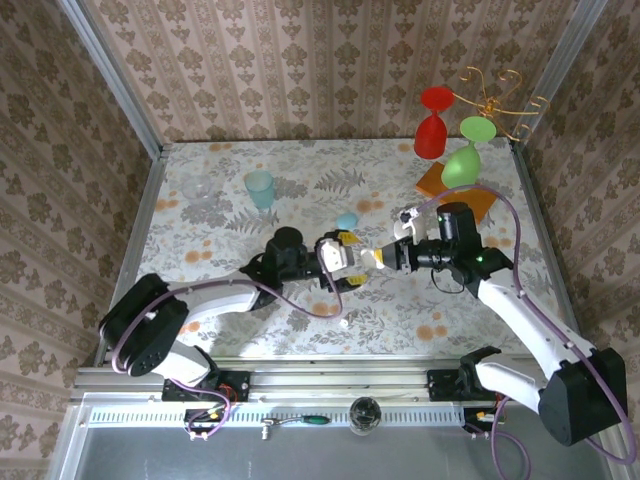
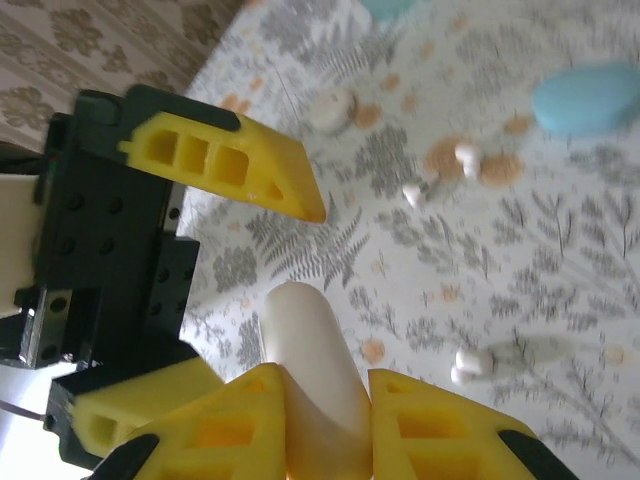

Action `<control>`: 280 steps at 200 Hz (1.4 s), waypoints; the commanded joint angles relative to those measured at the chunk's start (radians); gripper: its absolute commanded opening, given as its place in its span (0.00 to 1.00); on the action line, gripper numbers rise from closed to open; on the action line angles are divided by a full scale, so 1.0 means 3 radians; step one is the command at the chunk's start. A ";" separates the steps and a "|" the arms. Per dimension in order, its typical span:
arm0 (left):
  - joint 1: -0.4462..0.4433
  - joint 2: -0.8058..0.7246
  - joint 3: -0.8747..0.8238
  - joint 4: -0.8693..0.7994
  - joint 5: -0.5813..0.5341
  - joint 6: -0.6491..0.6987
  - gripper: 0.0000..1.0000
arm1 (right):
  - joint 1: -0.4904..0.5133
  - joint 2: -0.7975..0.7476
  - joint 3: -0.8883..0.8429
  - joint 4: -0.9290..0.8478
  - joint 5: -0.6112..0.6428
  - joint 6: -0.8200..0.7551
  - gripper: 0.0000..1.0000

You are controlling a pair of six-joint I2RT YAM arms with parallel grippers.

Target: Insert wireless bluetooth earbuds into charging case

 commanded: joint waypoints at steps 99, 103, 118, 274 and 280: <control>0.0251 -0.0061 -0.0304 0.1557 0.0922 -0.2062 0.57 | 0.0400 -0.0072 0.0191 0.0854 -0.0433 -0.0593 0.17; 0.0250 -0.0045 -0.0300 0.1602 0.0933 -0.2097 0.55 | 0.0411 -0.0064 0.0194 0.0858 -0.0430 -0.0600 0.17; 0.0256 0.0005 -0.0290 0.1725 0.0975 -0.2196 0.49 | 0.0429 -0.0054 0.0184 0.0910 -0.0404 -0.0607 0.17; 0.0359 0.0065 -0.0265 0.1783 0.0992 -0.2270 0.36 | 0.0440 -0.0148 0.0071 0.0996 -0.0320 -0.0670 0.17; 0.0360 0.0074 -0.0263 0.1789 0.0990 -0.2277 0.36 | 0.0442 -0.0142 0.0071 0.0988 -0.0326 -0.0674 0.17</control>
